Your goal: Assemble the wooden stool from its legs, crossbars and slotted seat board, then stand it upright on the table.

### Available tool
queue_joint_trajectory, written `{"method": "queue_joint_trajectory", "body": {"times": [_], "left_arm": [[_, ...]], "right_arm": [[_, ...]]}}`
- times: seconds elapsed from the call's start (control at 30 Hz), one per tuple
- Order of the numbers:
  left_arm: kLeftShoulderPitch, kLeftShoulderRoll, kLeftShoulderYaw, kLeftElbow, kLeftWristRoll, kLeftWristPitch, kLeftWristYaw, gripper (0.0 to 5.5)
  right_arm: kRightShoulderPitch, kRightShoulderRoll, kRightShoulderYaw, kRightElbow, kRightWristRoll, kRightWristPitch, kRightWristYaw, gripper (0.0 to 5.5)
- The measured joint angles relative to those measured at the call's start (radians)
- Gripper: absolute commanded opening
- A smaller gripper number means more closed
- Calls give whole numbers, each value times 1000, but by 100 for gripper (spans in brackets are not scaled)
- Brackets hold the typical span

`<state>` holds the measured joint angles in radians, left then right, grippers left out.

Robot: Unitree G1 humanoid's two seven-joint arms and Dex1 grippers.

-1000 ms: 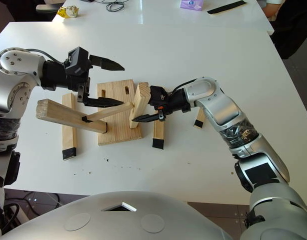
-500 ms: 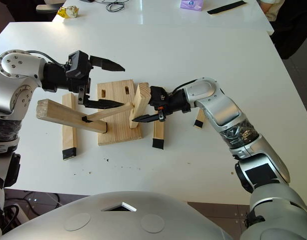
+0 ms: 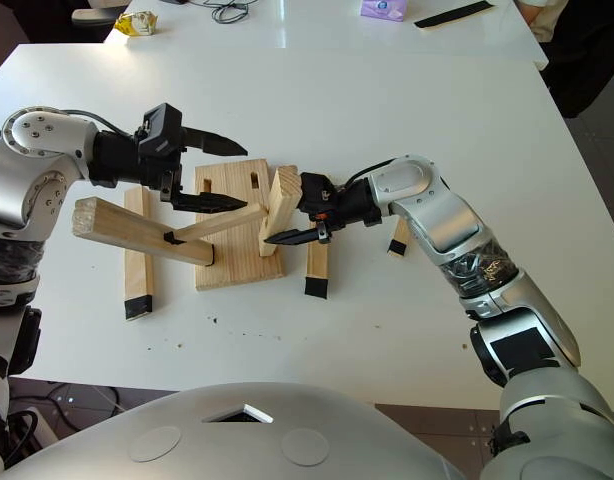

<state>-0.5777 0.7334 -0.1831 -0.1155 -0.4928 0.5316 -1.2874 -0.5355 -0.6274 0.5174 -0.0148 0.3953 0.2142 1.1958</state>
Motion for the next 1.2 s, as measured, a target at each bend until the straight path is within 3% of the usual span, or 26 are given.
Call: {"method": "queue_joint_trajectory", "body": {"times": [0.33, 0.9, 1.2], "left_arm": [[-30, -14, 55, -49, -107, 115, 1, 257], [38, 3, 52, -140, -104, 79, -22, 257], [44, 4, 42, -139, -79, 66, -23, 121]], "right_arm": [[0, 0, 0, 0, 0, 0, -1, 204], [0, 0, 0, 0, -1, 0, 0, 204], [0, 0, 0, 1, -1, 0, 0, 204]]}}
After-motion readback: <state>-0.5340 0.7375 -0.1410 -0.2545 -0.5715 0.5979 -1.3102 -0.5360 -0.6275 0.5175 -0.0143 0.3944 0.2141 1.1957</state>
